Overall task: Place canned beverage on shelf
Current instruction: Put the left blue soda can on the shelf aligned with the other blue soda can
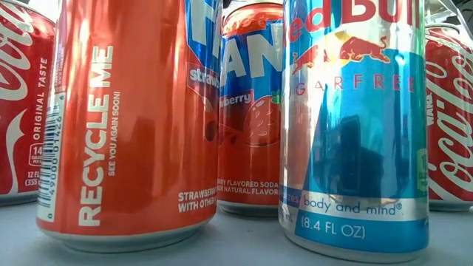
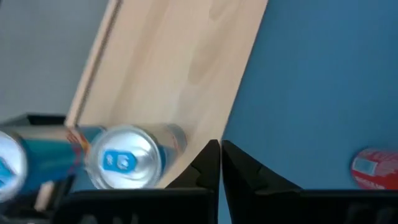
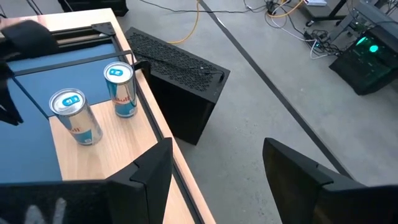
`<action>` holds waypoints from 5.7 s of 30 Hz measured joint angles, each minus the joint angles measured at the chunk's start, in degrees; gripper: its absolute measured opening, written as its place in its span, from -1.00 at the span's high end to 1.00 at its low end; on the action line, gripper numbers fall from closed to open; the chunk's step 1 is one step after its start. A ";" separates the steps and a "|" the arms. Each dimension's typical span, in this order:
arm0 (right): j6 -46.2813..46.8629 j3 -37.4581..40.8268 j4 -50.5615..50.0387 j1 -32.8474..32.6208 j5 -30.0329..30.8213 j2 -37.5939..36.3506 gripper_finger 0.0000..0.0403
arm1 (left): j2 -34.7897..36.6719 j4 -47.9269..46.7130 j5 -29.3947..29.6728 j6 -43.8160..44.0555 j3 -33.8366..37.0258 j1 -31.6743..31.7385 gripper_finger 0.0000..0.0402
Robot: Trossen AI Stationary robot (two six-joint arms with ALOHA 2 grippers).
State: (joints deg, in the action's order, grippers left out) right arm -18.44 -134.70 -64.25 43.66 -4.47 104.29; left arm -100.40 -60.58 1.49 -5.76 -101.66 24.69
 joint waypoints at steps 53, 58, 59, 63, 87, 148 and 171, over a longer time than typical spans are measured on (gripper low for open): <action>-0.01 0.00 -0.52 -0.15 0.00 0.00 -0.16 | -0.11 7.28 16.26 5.08 8.13 -0.02 1.00; -0.02 0.01 -0.52 -0.15 0.00 0.00 -0.16 | -0.11 7.16 16.86 5.51 8.13 0.00 1.00; -0.03 0.00 -0.52 -0.15 -0.01 0.00 -0.16 | -0.11 7.09 16.86 5.65 8.13 0.00 1.00; -0.04 0.01 -0.52 -0.15 -0.02 0.00 -0.16 | -0.11 6.84 17.14 6.01 8.13 0.00 1.00; -0.08 0.01 -0.49 -0.15 -0.02 0.00 -0.16 | -0.09 7.95 12.98 7.88 7.60 -1.79 1.00; -0.03 0.01 -0.52 -0.11 -0.04 0.00 -0.16 | -8.44 12.27 22.74 1.97 8.34 1.46 1.00; 0.01 0.01 -0.50 -0.11 -0.04 0.00 -0.16 | -8.43 9.75 19.68 3.37 6.61 -3.27 1.00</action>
State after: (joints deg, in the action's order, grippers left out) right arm -18.44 -134.69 -64.75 43.55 -4.51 104.29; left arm -108.83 -50.83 21.17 -2.39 -95.05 21.42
